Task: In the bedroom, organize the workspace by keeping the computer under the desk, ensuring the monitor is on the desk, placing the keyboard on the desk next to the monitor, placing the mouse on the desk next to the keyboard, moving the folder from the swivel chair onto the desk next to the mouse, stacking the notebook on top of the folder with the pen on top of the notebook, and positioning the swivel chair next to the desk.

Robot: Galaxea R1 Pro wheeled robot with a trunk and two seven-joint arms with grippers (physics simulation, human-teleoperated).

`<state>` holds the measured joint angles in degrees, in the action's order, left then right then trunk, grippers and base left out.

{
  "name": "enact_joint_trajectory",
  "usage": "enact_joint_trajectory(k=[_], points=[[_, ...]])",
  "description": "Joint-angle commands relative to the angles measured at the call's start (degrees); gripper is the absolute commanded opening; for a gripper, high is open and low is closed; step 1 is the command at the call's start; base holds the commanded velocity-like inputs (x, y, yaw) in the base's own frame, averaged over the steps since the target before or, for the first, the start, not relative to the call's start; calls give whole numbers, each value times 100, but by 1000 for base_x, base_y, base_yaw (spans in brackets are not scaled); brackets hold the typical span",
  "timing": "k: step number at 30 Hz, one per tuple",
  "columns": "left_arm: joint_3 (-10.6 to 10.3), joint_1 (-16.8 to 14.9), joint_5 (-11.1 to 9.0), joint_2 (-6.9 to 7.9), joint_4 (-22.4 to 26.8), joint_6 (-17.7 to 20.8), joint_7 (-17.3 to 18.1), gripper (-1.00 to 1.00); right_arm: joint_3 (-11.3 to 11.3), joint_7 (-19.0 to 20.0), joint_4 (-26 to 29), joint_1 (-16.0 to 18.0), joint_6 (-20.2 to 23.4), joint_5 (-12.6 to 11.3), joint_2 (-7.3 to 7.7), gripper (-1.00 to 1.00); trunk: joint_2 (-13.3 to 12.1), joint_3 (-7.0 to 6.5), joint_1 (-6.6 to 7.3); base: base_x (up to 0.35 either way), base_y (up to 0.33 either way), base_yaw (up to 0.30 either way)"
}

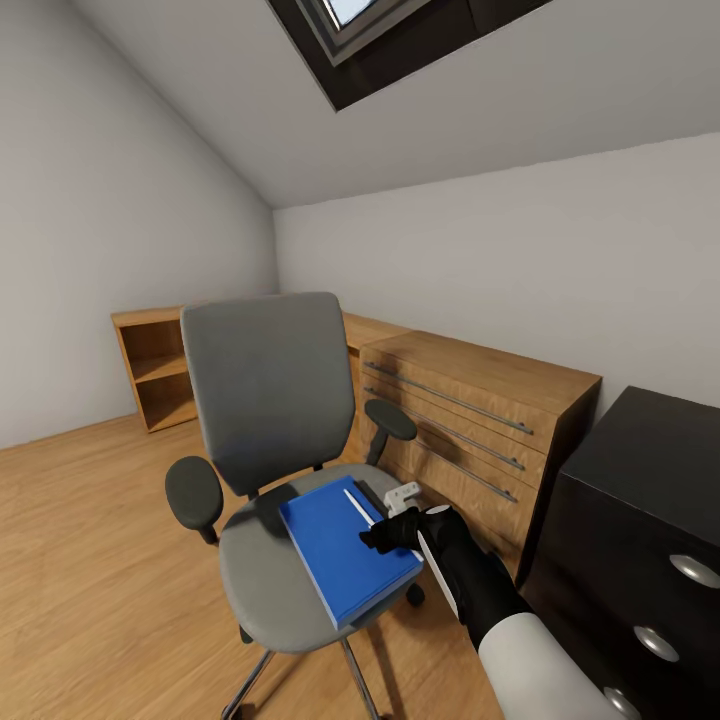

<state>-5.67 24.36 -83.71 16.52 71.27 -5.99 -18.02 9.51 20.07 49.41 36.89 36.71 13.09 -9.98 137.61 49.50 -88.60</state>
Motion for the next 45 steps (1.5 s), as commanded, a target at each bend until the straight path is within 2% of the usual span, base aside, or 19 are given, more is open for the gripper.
enact_joint_trajectory(k=[1, 5, 36, 45], points=[[-23, 1, -45, 6, 1, -55, -10, 100, -2, 41, -10, 0, 12, 137, -1, -100, 2, 6, 0, 0, 0, 0], [-33, 2, -4, 3, -28, -76, 16, 100, -2, 41, -10, -4, 12, 140, -1, -100, -119, -48, 66, 0, 0, 0], [-47, 7, -4, -8, -139, -104, 37, 100, -4, 41, -10, -5, 3, 142, -1, -100, -119, -48, 66, 0, 0, 0], [-48, 7, 1, -8, -169, -112, 37, 100, -5, 41, -10, -4, 4, 142, -1, -100, -480, -209, 263, 0, 0, 0]])
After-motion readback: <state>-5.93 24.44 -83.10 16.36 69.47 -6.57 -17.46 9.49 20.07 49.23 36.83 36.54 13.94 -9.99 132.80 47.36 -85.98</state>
